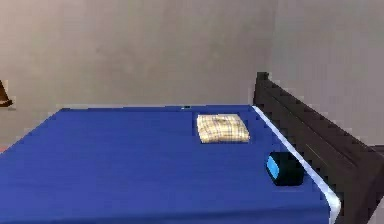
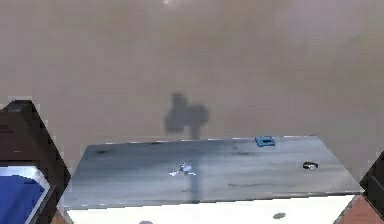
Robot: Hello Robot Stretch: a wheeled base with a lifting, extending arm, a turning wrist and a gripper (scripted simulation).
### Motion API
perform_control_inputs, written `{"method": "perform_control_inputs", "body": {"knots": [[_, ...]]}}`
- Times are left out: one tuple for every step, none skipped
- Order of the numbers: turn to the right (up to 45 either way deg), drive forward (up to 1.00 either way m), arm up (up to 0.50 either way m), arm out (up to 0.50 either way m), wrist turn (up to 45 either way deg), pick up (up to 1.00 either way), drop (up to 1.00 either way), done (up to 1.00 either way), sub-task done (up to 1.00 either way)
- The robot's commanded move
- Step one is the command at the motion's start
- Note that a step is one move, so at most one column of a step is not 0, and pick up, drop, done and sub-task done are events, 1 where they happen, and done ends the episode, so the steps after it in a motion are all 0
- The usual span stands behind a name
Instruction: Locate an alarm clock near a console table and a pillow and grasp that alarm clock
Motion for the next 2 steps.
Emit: {"method": "perform_control_inputs", "body": {"knots": [[0.0, 0.35, 0.0, 0.0, 0.0, 0.0, 0.0, 0.0, 0.0], [-42.0, 0.0, 0.0, 0.0, 0.0, 0.0, 0.0, 0.0, 0.0]]}}
